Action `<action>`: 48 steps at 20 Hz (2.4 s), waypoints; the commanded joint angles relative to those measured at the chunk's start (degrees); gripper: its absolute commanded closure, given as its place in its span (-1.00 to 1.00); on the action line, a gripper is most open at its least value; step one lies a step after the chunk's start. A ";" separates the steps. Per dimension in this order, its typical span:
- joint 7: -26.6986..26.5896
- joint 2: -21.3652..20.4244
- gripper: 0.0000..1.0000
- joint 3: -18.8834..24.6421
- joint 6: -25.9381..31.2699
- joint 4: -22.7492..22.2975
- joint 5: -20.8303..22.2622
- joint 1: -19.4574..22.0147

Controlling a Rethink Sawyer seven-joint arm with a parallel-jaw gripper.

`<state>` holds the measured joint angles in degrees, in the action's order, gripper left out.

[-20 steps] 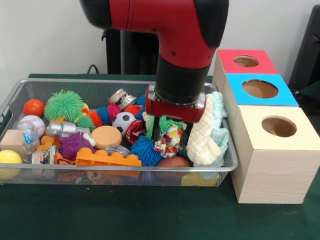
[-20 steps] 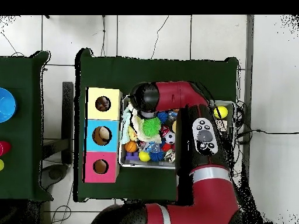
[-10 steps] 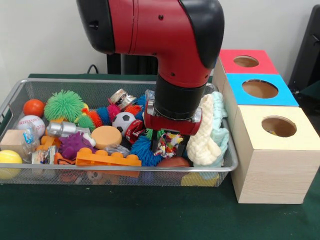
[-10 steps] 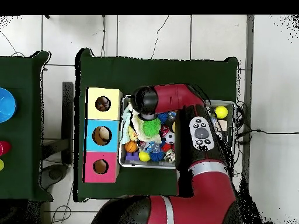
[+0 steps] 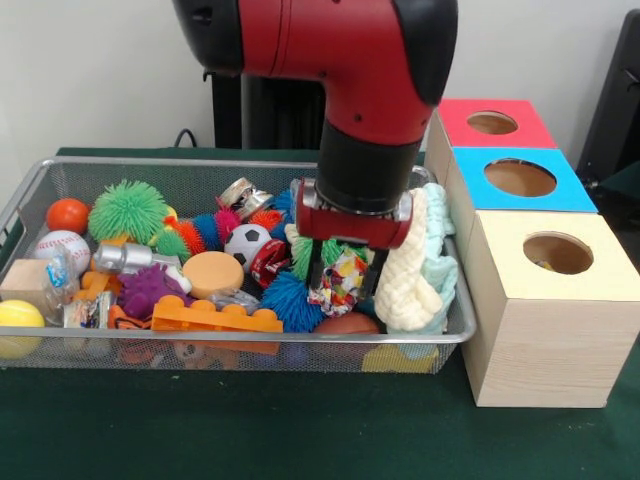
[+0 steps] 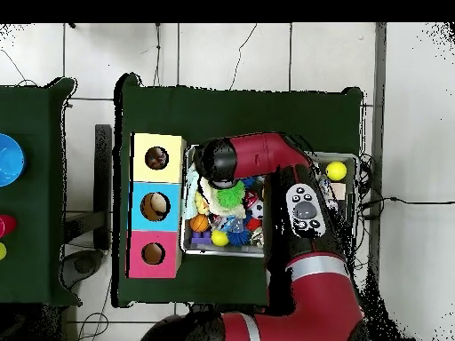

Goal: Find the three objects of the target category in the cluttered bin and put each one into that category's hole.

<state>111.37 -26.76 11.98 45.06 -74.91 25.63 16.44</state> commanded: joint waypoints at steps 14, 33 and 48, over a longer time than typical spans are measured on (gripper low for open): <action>-7.25 -4.63 -1.00 2.94 3.00 -9.65 1.73 1.13; -10.92 9.26 -1.00 7.17 -0.83 -1.61 3.09 3.39; -8.33 8.12 -1.00 6.58 -4.10 -0.24 4.16 2.30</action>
<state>111.37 -22.02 14.59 45.11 -75.30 25.62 18.74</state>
